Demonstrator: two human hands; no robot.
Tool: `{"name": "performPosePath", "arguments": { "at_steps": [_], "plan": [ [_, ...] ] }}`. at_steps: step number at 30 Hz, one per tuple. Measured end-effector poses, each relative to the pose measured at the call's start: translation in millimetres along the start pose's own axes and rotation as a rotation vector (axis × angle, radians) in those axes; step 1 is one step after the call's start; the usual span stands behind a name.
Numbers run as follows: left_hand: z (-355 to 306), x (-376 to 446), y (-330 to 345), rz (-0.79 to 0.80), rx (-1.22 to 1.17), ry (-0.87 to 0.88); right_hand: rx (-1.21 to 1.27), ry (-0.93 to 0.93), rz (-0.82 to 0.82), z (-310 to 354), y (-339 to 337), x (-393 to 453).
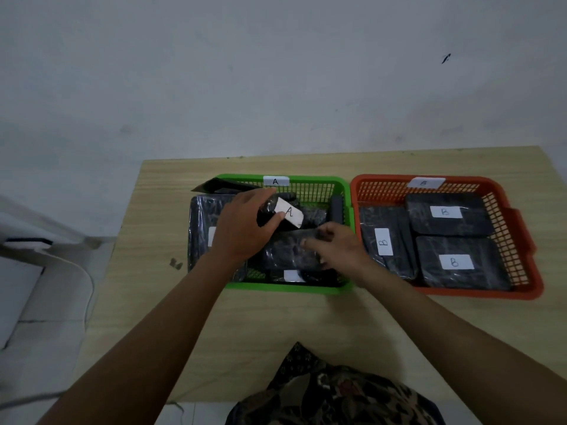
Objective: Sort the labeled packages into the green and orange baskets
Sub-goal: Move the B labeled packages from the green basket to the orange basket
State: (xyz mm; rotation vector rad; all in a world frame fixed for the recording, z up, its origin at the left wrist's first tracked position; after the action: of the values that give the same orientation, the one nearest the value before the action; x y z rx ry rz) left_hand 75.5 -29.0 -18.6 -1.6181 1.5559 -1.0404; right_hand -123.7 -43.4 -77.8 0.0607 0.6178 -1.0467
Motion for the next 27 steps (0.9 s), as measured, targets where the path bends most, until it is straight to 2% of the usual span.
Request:
{"name": "performPosePath", "arguments": {
  "at_steps": [3, 7, 11, 13, 16, 20, 24, 27],
  "plan": [
    [-7.3, -4.3, 1.5, 0.049, -0.062, 0.14, 0.201, -0.011, -0.065, 14.7, -30.1, -7.5],
    [-19.0, -8.9, 8.1, 0.203, -0.131, 0.28, 0.369, 0.042, -0.035, 32.2, -49.7, -13.4],
    [-28.3, -3.8, 5.7, 0.096, -0.187, 0.276, 0.412, 0.051, 0.012, 38.1, -55.2, -16.0],
    [-28.8, -0.6, 3.8, 0.076, -0.325, 0.176, 0.392, 0.027, -0.022, 39.6, -57.7, -15.3],
    [-22.5, 4.3, 5.7, 0.159, -0.672, -0.076, 0.389, -0.051, -0.009, 43.5, -57.5, -13.6],
    [-20.0, 4.2, 14.4, 0.27, -0.988, -0.282, 0.457, -0.176, 0.019, 46.4, -48.9, -10.4],
    [-25.1, 2.0, 26.4, 0.365, -1.099, -0.37, 0.48, -0.206, -0.027, 44.5, -47.2, -5.2],
    [-34.2, 3.0, 34.8, 0.396, -1.053, -0.38, 0.455, -0.199, -0.065, 37.5, -54.5, -5.9]
  ]
}}
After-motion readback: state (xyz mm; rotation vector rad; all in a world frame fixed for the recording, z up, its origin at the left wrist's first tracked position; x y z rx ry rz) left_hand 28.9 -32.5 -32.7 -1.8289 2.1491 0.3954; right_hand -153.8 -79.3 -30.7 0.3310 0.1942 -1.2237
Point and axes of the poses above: each hand's wrist, its own x-axis towards the middle knuckle, its own y-axis out of the palm, z = x × y, the point moved 4 cm from there along x, towards the middle knuckle, and after that the axes turned 9 degrees about z, right-handed, at the moved point
